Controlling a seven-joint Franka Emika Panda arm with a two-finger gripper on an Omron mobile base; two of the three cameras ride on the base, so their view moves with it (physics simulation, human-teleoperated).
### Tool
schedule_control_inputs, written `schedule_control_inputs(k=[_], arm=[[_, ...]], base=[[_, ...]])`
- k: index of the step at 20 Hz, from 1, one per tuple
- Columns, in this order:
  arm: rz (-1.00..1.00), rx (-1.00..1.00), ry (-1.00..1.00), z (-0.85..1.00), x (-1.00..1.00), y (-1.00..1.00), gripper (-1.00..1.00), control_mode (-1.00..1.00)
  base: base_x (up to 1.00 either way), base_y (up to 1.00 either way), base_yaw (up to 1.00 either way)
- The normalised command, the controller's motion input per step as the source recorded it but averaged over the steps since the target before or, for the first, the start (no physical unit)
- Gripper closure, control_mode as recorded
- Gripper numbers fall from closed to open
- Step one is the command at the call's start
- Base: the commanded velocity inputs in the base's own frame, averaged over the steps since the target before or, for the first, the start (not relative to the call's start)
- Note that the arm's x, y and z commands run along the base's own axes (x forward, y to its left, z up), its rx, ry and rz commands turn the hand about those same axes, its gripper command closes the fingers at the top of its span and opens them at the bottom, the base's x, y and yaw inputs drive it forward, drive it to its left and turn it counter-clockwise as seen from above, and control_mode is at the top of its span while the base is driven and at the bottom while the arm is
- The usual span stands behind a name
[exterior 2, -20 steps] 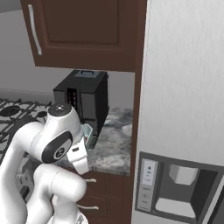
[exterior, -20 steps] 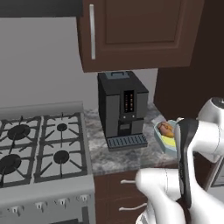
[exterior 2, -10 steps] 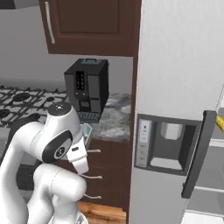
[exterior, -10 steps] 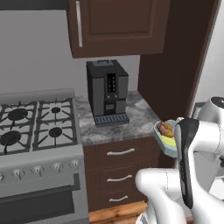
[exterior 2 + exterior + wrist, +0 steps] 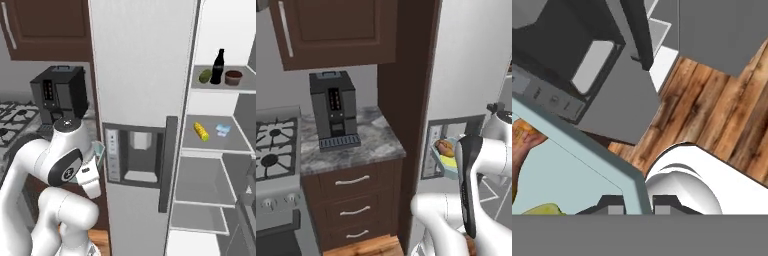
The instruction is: Place the tupperware on the top shelf of the fridge. Make space for the tupperware among the existing items by rearranging them on the shelves if needed. Close the fridge door when finished.
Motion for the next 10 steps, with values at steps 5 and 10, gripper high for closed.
schedule_control_inputs(k=[5,10], arm=[[0.0,0.0,0.0,0.0,0.0,0.0,1.0,1.0],[0.0,0.0,0.0,0.0,0.0,0.0,1.0,1.0]], base=[[0.0,-0.89,-0.09],[-0.13,-0.73,-0.05]])
